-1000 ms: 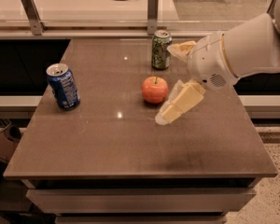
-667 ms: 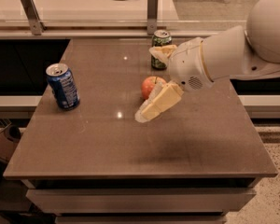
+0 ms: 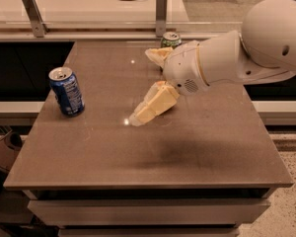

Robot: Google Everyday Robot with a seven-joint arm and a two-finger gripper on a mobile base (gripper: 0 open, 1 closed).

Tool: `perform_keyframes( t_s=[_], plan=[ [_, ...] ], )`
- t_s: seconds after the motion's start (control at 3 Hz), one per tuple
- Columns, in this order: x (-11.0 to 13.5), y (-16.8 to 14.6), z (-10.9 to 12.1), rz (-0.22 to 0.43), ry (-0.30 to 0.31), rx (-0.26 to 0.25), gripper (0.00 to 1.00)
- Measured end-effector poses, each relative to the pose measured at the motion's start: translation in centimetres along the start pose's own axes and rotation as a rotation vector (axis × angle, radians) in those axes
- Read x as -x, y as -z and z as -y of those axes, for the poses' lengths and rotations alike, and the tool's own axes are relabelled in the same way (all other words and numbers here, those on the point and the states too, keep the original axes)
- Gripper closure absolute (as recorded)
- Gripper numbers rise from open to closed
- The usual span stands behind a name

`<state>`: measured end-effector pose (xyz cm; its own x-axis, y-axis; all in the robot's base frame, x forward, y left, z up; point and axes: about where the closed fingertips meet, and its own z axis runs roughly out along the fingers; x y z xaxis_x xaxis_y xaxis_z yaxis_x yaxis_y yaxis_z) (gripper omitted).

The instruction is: Pick pepsi can

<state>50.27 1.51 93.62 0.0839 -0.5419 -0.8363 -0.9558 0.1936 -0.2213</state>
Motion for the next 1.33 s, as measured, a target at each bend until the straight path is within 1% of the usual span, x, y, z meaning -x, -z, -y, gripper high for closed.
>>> perform_keyframes(
  t_s=[0.33, 1.0, 1.33],
  plan=[
    [0.2, -0.2, 0.0, 0.012, 0.002, 0.004, 0.0],
    [-0.4, -4.4, 2.2, 0.123, -0.051, 0.028, 0.0],
    [-0.6, -6.6, 2.8, 0.168, -0.071, 0.036, 0.0]
  ],
)
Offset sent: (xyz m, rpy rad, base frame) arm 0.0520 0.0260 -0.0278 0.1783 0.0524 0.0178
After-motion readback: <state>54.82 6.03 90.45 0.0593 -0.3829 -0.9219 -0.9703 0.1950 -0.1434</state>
